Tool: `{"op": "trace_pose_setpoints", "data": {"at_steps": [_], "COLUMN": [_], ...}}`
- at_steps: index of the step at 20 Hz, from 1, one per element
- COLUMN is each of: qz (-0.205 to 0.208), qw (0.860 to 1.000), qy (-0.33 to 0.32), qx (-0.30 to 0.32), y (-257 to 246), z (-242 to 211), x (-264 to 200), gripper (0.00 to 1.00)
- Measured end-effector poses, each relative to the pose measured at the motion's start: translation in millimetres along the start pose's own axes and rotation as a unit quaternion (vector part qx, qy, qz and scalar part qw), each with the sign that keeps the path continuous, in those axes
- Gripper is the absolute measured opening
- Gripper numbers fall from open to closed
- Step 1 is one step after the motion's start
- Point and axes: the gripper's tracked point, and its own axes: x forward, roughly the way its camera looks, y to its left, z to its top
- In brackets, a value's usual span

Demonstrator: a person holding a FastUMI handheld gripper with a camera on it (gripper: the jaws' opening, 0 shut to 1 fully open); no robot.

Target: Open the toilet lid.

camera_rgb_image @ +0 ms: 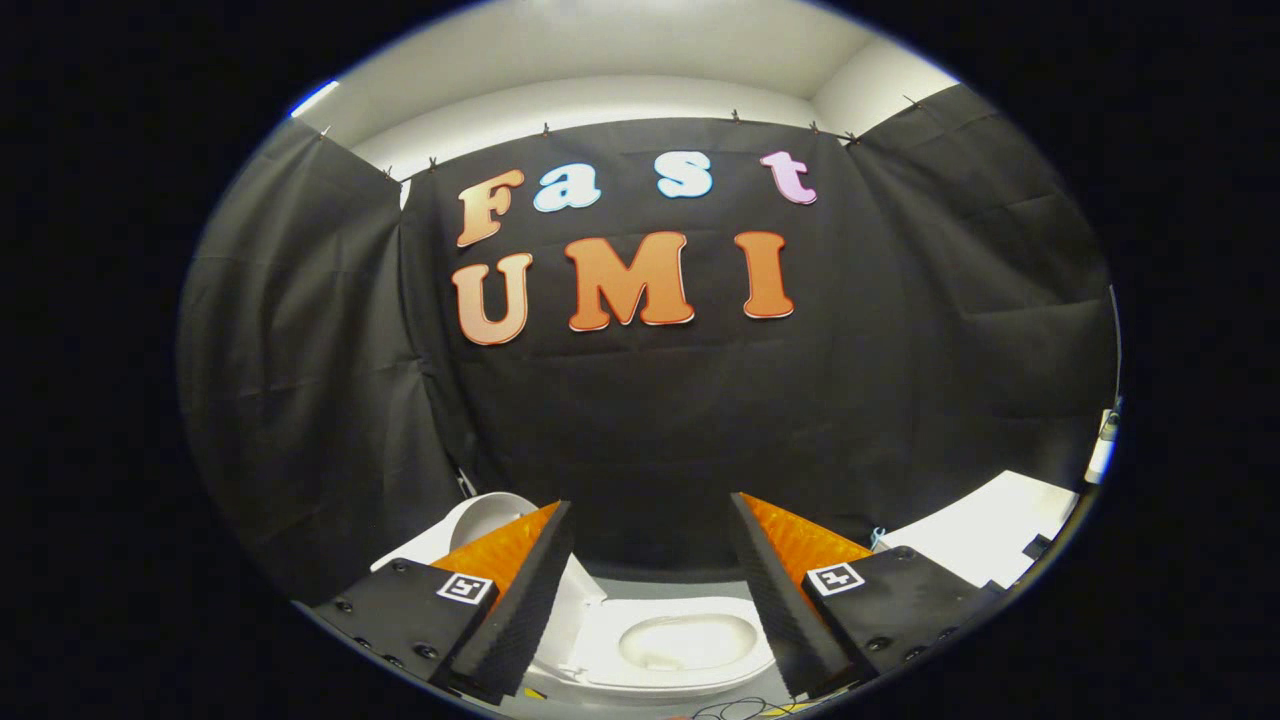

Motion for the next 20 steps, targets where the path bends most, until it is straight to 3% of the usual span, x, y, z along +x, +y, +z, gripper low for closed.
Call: {"op": "trace_pose_setpoints", "data": {"at_steps": [5,20], "qz": [-0.014,-0.013], "qw": [1.000,1.000], "qy": [-0.016,-0.001], "qx": [0.007,0.016], "y": [-19,-26], "z": [21,14], "x": [-9,-8], "gripper": [0.98,0.98]}}
